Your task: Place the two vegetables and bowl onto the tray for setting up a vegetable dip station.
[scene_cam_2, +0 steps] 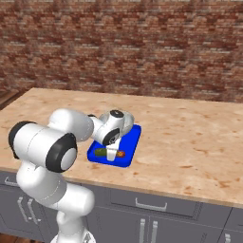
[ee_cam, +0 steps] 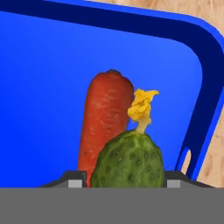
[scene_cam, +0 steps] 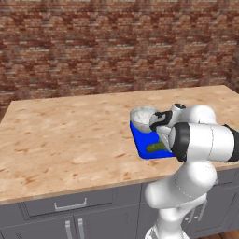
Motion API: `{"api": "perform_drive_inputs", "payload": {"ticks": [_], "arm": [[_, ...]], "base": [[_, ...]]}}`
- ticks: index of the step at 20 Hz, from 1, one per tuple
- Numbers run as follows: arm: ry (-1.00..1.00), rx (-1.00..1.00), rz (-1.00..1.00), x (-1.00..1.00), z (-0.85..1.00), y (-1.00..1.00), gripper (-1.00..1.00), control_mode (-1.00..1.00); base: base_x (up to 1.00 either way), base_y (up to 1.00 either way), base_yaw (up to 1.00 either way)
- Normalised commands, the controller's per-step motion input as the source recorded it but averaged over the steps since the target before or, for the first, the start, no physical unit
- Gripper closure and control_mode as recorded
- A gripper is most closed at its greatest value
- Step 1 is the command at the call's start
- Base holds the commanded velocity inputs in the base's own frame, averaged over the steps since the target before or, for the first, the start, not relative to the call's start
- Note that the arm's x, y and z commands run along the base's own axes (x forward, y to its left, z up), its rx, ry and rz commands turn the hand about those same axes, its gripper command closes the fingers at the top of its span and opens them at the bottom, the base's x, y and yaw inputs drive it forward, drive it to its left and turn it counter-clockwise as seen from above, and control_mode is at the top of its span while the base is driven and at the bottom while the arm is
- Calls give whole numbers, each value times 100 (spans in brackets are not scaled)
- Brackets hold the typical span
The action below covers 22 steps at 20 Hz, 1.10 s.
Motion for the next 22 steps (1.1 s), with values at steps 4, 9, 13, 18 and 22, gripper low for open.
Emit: {"api": "perform_drive_inputs", "payload": {"ticks": [4, 9, 13, 18, 22], "arm": [[0, 0, 0, 9, -10, -3, 100, -100], [0, 0, 0, 8, -9, -5, 100, -100], [0, 0, 0, 1, -12, -3, 100, -100], [0, 0, 0, -3, -16, -2, 100, -100], [0, 0, 0, -8, -18, -3, 100, -100]], "base": [[0, 0, 0], [0, 0, 0], [0, 0, 0], [0, 0, 0], [0, 0, 0]]}}
